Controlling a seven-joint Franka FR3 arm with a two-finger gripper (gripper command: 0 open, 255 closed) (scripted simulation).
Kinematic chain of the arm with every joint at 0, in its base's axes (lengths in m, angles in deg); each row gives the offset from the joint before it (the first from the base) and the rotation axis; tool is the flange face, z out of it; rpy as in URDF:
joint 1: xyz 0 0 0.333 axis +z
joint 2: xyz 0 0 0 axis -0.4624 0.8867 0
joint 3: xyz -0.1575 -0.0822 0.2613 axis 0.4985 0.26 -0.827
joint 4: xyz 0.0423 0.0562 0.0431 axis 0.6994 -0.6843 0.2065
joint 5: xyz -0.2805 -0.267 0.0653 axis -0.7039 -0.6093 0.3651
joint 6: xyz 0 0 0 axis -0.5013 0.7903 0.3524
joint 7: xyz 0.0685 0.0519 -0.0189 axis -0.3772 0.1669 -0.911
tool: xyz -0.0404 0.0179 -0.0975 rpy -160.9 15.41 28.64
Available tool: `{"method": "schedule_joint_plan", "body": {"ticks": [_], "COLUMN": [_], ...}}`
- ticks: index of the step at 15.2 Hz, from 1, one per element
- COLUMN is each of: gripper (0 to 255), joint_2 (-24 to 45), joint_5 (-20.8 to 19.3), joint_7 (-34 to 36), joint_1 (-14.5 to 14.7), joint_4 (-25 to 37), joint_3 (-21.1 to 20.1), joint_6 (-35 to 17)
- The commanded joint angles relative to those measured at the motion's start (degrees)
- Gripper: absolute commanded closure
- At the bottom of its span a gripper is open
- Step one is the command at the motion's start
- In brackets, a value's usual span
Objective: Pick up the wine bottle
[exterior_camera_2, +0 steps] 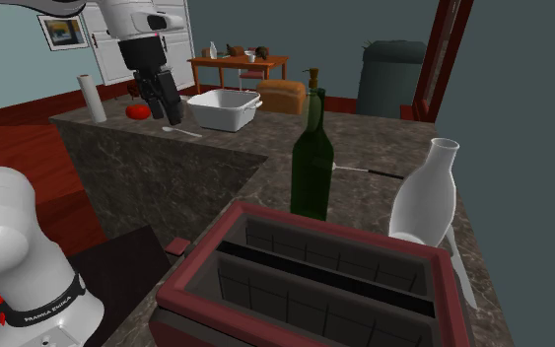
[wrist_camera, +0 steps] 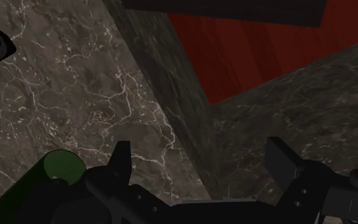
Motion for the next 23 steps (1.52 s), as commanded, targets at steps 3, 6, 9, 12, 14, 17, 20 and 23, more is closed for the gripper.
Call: {"method": "schedule_joint_plan", "body": {"ticks": [3,6,9,12,14,17,20,23], "gripper": [0,0,0,0,0,0,0,0], "joint_2": [3.37,8.53,13.81,19.23,22.95,28.74,34.86,41.50], "joint_5": [-0.89,-1.85,-2.35,-2.39,-2.15,-1.34,0.03,2.04], "joint_7": [-1.46,-3.60,-5.75,-7.95,-9.46,-11.83,-14.33,-16.95], "joint_1": [-0.96,-2.15,-3.11,-3.88,-4.35,-5.04,-5.83,-6.91], "joint_4": [2.92,7.71,13.01,18.84,23.04,29.89,37.50,46.13], "joint_3": [1.79,4.38,6.85,9.25,10.81,13.12,15.39,17.60], "joint_6": [-0.70,-1.43,-1.77,-1.70,-1.41,-0.57,0.80,2.85]}}
